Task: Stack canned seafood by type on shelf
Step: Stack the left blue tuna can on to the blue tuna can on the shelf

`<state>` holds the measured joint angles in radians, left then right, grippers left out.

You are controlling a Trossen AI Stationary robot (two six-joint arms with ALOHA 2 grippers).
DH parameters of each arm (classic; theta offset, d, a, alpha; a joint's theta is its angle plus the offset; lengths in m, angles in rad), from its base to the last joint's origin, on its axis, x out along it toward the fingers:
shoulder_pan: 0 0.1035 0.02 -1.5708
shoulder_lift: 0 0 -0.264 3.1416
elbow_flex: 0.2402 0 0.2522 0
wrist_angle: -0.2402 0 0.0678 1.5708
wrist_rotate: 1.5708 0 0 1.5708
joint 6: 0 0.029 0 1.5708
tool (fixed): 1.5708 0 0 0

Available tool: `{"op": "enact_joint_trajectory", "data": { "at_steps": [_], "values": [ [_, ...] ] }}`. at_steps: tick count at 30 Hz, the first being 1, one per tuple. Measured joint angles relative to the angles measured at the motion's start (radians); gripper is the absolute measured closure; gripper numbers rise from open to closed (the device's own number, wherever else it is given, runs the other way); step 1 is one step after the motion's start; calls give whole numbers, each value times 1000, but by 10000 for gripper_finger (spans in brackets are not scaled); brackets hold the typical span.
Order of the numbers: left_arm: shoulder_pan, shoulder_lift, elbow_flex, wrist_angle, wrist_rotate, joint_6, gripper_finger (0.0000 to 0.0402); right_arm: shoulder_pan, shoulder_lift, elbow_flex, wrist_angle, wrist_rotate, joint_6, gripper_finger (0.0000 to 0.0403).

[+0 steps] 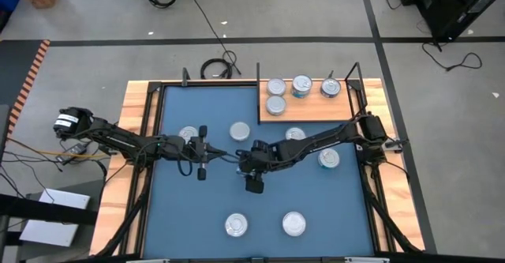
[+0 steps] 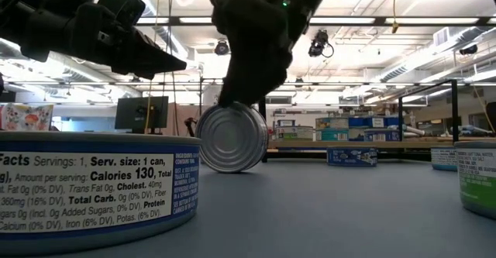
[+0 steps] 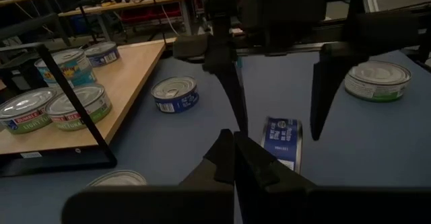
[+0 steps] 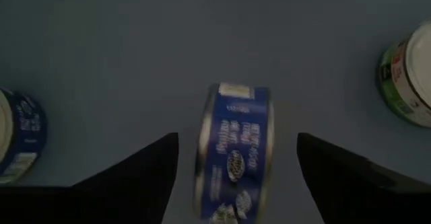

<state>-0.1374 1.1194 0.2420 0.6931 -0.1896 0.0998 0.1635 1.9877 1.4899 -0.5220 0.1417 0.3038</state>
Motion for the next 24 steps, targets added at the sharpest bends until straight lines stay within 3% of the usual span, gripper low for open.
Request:
{"op": "enact_joint_trajectory", "data": {
  "at_steps": [12,20,24],
  "values": [
    [0,0,0,-6,-4,0,400,-3,6,-1,-12,-12,-19,167],
    [0,0,0,-7,-4,0,400,-9,6,-1,-13,-42,-75,263],
    [0,0,0,-7,-4,0,400,-9,5,-1,-13,-42,-105,263]
  ]
}}
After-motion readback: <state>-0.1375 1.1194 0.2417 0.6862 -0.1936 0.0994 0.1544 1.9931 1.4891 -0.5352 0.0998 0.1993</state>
